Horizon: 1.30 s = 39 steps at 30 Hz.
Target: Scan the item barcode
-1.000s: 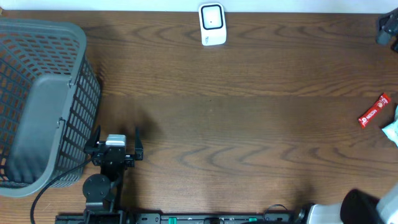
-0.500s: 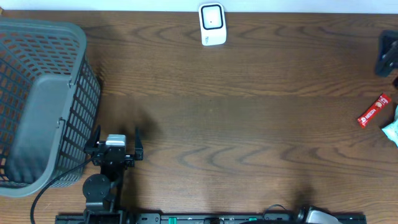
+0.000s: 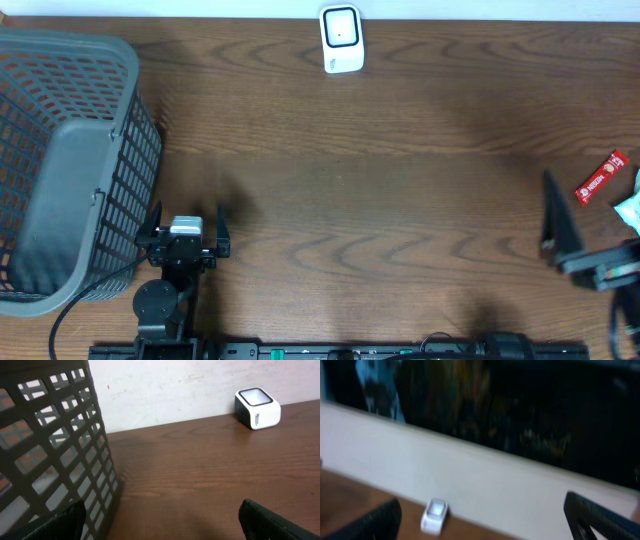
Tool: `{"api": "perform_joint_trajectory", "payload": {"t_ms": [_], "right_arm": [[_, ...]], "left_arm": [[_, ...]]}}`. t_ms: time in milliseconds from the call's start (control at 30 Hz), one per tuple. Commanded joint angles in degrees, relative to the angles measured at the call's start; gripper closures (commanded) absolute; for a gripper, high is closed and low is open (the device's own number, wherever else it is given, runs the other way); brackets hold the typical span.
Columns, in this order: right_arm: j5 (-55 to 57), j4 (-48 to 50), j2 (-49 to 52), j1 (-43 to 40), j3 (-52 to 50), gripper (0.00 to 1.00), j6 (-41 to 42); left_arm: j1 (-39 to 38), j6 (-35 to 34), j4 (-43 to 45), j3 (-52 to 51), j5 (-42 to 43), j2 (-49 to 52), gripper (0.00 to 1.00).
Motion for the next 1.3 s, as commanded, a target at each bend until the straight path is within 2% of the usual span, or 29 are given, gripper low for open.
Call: {"api": "perform_joint_trajectory", "payload": {"t_ms": [0, 300, 467, 733, 1000, 1267], "right_arm": [[-0.48, 6.1, -7.93, 1.95, -14.01, 0.01, 0.5], [-0.37, 32.94, -26.29, 5.75, -46.66, 0.01, 3.72], [0.46, 41.81, -30.8, 5.75, -58.6, 0.01, 3.87], [6.01, 42.88, -35.82, 5.57, -70.4, 0.01, 3.85], [11.41, 43.01, -35.89, 5.57, -78.99, 0.01, 3.87], [14.34, 37.29, -35.91, 5.29, -81.57, 0.01, 3.87]], "left_arm": [[0.2, -0.7, -2.1, -0.87, -0.09, -0.33, 0.02], [0.2, -0.7, -2.1, -0.87, -0.09, -0.33, 0.02], [0.2, -0.72, -2.1, -0.87, -0.09, -0.33, 0.02], [0.2, -0.7, -2.1, -0.87, -0.09, -0.33, 0.02], [0.2, -0.7, -2.1, -0.87, -0.09, -0.33, 0.02], [0.2, -0.7, -2.1, -0.87, -0.09, -0.33, 0.02]]}}
